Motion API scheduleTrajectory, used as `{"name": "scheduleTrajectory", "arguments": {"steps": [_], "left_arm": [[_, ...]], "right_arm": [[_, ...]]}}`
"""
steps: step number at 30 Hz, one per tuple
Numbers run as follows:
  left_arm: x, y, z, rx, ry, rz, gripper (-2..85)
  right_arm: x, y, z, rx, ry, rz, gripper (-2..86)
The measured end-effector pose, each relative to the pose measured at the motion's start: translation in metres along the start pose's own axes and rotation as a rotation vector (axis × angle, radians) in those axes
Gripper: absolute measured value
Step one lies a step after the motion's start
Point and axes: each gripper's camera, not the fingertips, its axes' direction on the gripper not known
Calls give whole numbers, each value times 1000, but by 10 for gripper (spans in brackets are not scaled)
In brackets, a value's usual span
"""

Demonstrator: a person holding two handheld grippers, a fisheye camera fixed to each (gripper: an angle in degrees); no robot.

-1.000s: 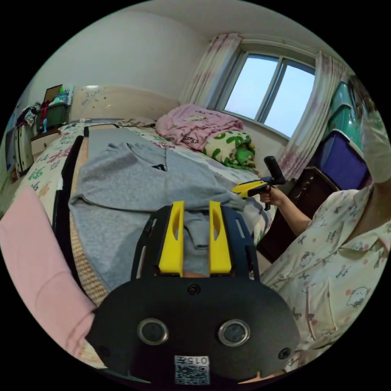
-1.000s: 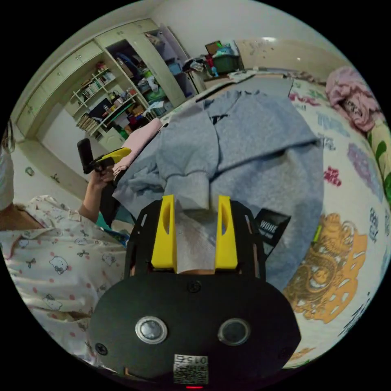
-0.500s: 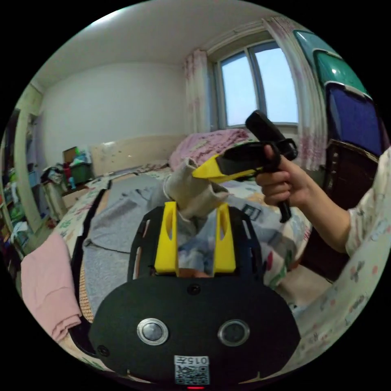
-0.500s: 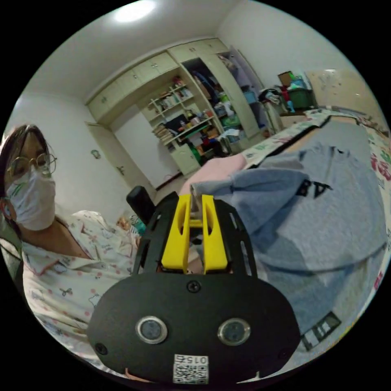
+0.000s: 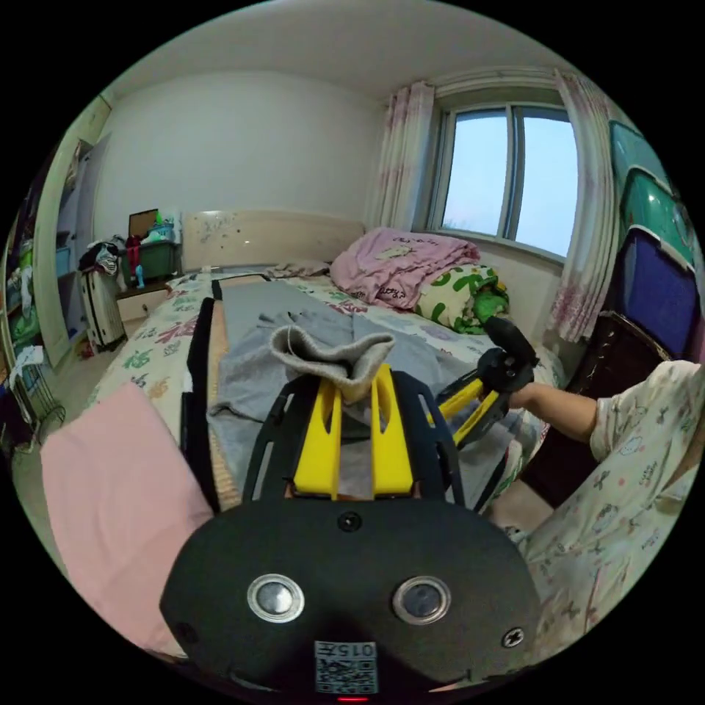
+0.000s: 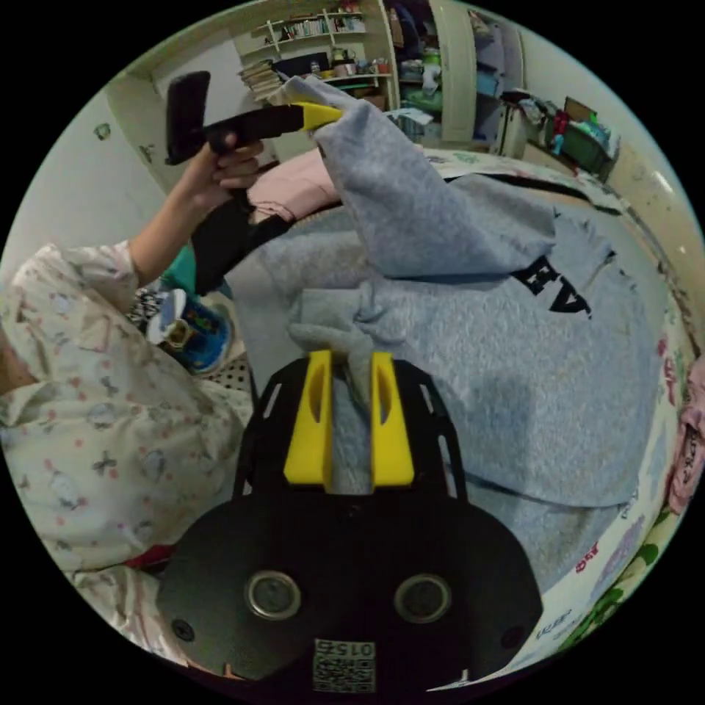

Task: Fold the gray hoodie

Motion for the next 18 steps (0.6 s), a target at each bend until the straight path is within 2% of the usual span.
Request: {"name": "scheduleTrajectory", "arguments": {"steps": [2, 4, 5, 6, 7, 8, 9, 10, 12, 14, 16, 18], "left_arm": [[-47, -22, -15, -29, -70, -26, 55], [-126, -53, -51, -12, -253, -87, 53], [-146, -60, -62, -2, -330, -100, 54], [-188, -71, -85, 27, -511, -143, 56], [-230, -72, -111, 64, -687, -226, 64], [-250, -67, -124, 82, -762, -297, 67], [-285, -45, -150, 117, -853, -472, 105], [-307, -16, -170, 144, -868, -612, 138], [-319, 33, -185, 147, -832, -697, 169], [-308, 89, -186, 127, -736, -691, 178], [-259, 167, -181, 123, -620, -615, 180], [-221, 225, -177, 94, -537, -645, 177]], "right_arm": [[46, 11, -66, 104, 71, 123, 52], [104, 40, -154, 266, 236, 319, 49], [142, 74, -223, 429, 411, 487, 49], [167, 119, -288, 629, 661, 666, 51], [176, 143, -316, 719, 768, 752, 52], [190, 190, -361, 838, 908, 952, 65], [199, 233, -390, 885, 911, 1110, 81], [201, 251, -399, 905, 869, 1141, 90], [191, 304, -403, 947, 705, 1051, 110], [180, 328, -382, 842, 629, 987, 114], [169, 349, -347, 711, 516, 946, 120], [152, 372, -294, 577, 332, 914, 132]]}}
